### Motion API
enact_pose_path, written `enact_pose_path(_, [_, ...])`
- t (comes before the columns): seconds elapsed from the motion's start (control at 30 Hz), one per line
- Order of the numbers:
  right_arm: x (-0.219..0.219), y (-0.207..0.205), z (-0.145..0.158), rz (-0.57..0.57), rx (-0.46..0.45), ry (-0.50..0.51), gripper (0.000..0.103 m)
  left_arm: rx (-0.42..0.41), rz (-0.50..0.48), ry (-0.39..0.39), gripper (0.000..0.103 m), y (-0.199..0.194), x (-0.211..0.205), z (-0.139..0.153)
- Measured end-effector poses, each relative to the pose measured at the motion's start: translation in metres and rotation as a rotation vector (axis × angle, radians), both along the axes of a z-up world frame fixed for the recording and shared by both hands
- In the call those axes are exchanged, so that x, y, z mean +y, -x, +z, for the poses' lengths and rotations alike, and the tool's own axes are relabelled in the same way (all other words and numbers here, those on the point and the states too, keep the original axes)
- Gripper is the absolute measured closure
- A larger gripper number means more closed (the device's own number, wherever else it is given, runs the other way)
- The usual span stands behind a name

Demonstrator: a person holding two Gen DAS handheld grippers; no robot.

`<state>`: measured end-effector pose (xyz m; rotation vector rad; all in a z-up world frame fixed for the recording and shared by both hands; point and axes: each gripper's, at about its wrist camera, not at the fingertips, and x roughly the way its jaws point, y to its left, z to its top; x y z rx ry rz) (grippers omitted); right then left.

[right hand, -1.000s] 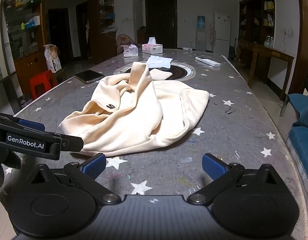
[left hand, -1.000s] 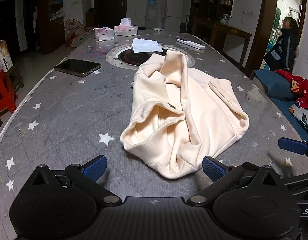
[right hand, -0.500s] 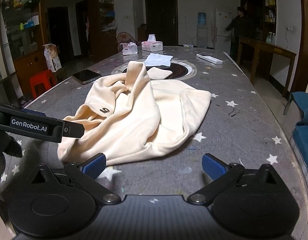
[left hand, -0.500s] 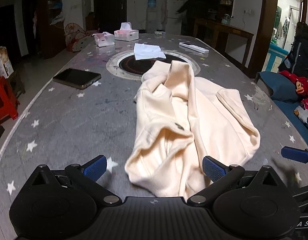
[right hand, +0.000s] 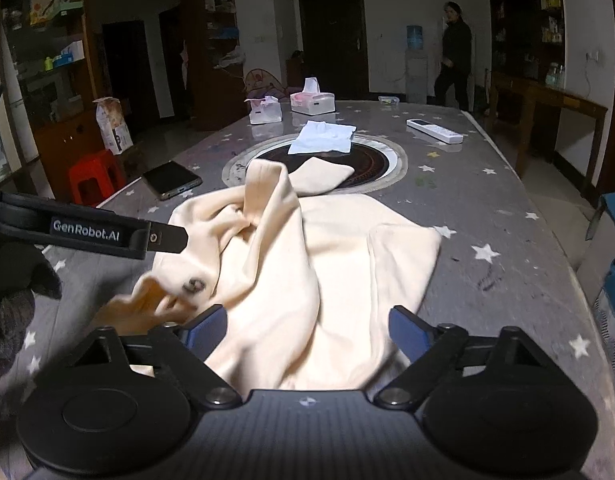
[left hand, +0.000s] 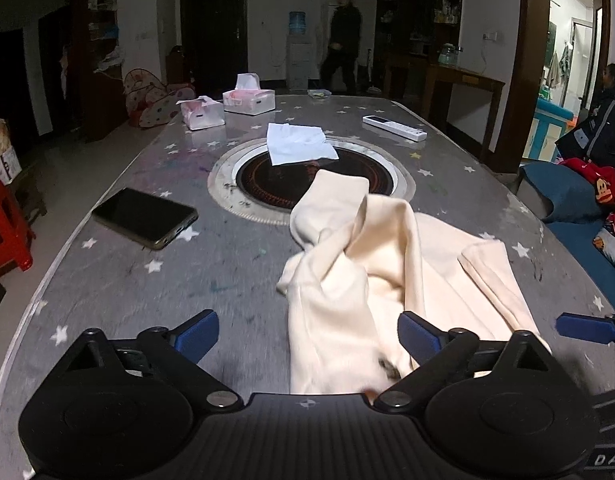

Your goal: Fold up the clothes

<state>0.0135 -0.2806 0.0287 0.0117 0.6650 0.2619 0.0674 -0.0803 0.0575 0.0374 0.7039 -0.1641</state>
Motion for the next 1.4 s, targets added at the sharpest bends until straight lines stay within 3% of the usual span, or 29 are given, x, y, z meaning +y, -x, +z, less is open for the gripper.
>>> enact_pose_path(0.27, [0.005, -0.045, 0.003, 0.051, 0.019, -0.039, 0.029, 0.018, -0.048, 0.006, 0.023, -0.034, 0.000, -0.003])
enact_pose_path(0.67, [0.024, -0.095, -0.004, 0.113, 0.047, -0.058, 0.042, 0.096, -0.103, 0.041, 0.053, -0.061, 0.006, -0.022])
enact_pose_path(0.93, [0.028, -0.107, -0.021, 0.127, 0.102, -0.055, 0.046, 0.092, -0.133, 0.090, 0.084, -0.060, 0.010, -0.024])
enact_pose_path(1.0, [0.026, -0.106, -0.022, 0.115, 0.100, -0.067, 0.052, 0.085, -0.135, 0.101, 0.086, -0.057, 0.012, -0.023])
enact_pose_path(1.17, [0.017, -0.104, -0.022, 0.082, 0.102, -0.097, 0.082, 0.070, -0.118, 0.141, 0.093, -0.050, 0.020, -0.020])
enact_pose_path(1.27, [0.013, -0.097, -0.018, 0.074, 0.084, -0.110, 0.090, 0.056, -0.094, 0.159, 0.094, -0.043, 0.028, -0.017])
enact_pose_path(1.4, [0.007, -0.083, -0.006, 0.062, 0.042, -0.103, 0.094, 0.038, -0.061, 0.173, 0.094, -0.031, 0.042, -0.011])
